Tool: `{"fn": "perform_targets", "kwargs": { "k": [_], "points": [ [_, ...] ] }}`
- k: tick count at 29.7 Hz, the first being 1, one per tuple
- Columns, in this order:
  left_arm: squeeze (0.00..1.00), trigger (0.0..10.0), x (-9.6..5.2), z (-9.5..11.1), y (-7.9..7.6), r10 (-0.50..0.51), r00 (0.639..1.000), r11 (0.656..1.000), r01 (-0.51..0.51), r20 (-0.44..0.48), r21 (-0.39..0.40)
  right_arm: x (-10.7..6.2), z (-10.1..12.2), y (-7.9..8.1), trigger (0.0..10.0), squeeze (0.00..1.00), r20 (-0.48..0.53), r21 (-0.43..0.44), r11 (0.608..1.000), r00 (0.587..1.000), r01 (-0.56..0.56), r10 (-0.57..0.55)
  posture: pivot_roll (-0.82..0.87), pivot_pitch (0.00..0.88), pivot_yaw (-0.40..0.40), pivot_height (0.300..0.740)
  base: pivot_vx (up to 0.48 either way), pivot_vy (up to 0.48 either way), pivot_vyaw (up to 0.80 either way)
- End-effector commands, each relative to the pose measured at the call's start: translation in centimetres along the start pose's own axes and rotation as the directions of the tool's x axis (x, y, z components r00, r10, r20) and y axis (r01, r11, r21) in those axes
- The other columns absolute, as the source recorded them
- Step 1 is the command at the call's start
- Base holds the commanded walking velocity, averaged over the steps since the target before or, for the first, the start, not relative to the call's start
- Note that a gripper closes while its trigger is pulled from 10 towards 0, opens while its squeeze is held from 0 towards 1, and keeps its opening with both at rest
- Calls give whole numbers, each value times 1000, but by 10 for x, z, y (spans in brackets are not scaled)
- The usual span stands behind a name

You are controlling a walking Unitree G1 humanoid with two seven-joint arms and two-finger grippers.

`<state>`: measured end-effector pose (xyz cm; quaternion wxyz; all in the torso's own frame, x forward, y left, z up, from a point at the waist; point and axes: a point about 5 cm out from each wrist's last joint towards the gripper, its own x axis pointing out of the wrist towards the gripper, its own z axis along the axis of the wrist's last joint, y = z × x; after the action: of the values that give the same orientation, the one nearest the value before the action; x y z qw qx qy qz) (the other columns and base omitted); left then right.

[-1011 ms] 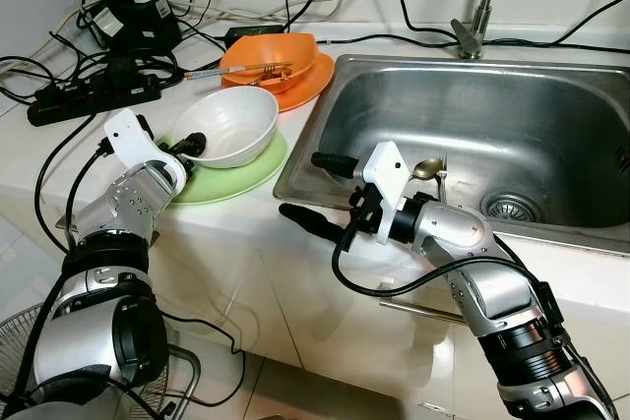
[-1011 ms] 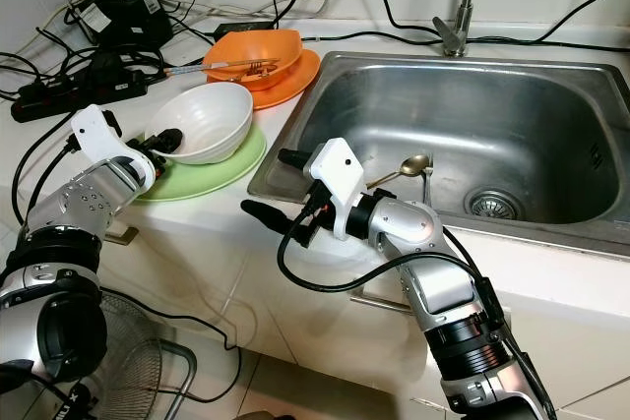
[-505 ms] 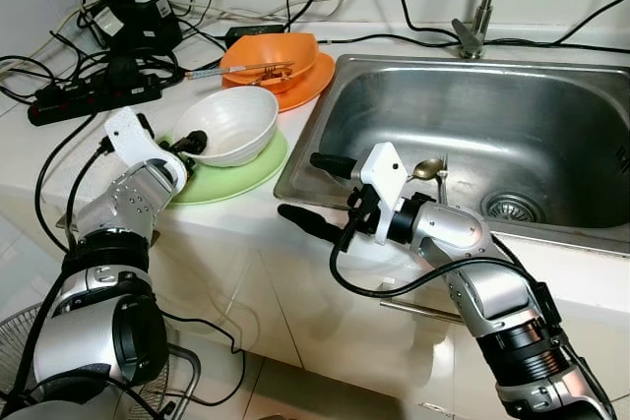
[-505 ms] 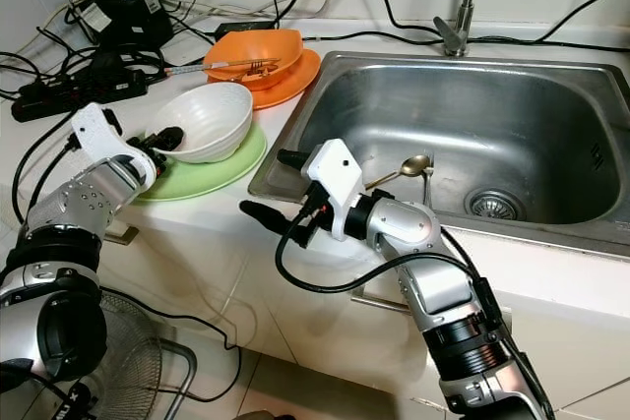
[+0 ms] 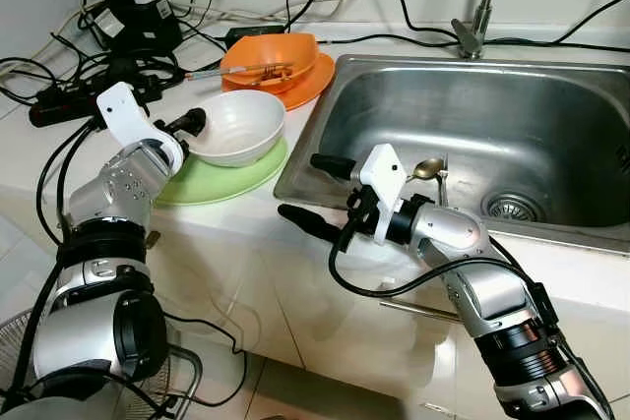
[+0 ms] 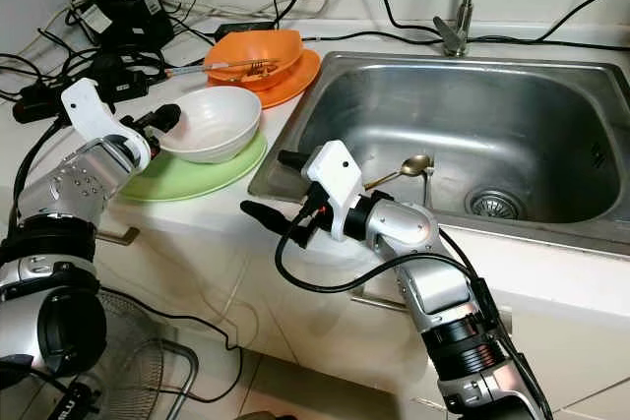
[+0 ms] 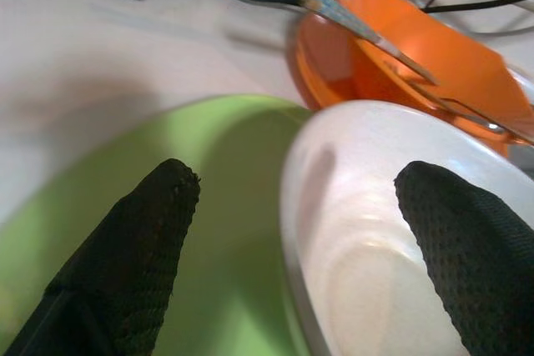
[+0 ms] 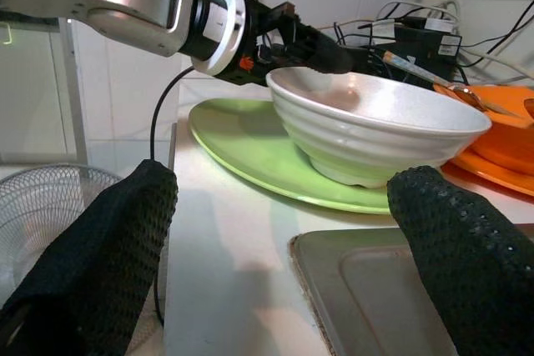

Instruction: Kitchen organization

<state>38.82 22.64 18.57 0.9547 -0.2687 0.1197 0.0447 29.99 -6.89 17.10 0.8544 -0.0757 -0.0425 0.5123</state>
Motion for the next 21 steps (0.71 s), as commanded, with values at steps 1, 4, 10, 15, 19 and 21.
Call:
{"fn": "perform_targets", "kwargs": {
  "k": [1,4,10,15,19,21],
  "points": [
    [0,10000,0,5,-5,-15,1000,999,15,-2,-32,2,-2,2,10000,0,-9,-11,1000,1000,-1,1,-39,0,184,740,0,0,0],
    [0,10000,1,-10,-8,-59,993,989,45,-101,-139,2,-3,3,10000,0,-14,-16,1000,1000,-5,5,-39,0,189,740,0,0,0],
    [0,0,0,-17,-6,-77,987,972,43,-141,-230,2,-4,3,10000,0,-19,-19,1000,1000,-4,4,-36,0,192,740,0,0,0],
    [0,0,-1,-22,-6,-85,984,967,43,-155,-253,2,-5,4,10000,0,-23,-24,1000,1000,-8,7,-37,0,191,740,0,0,0],
    [0,0,-1,-19,-5,-77,987,963,37,-142,-269,3,-5,4,10000,0,-25,-28,1000,1000,-8,7,-36,0,189,740,0,0,0],
    [0,0,-1,-18,-3,-68,988,963,29,-137,-267,3,-6,4,10000,0,-25,-29,1000,1000,-8,8,-37,0,188,740,0,0,0]
  ]
}}
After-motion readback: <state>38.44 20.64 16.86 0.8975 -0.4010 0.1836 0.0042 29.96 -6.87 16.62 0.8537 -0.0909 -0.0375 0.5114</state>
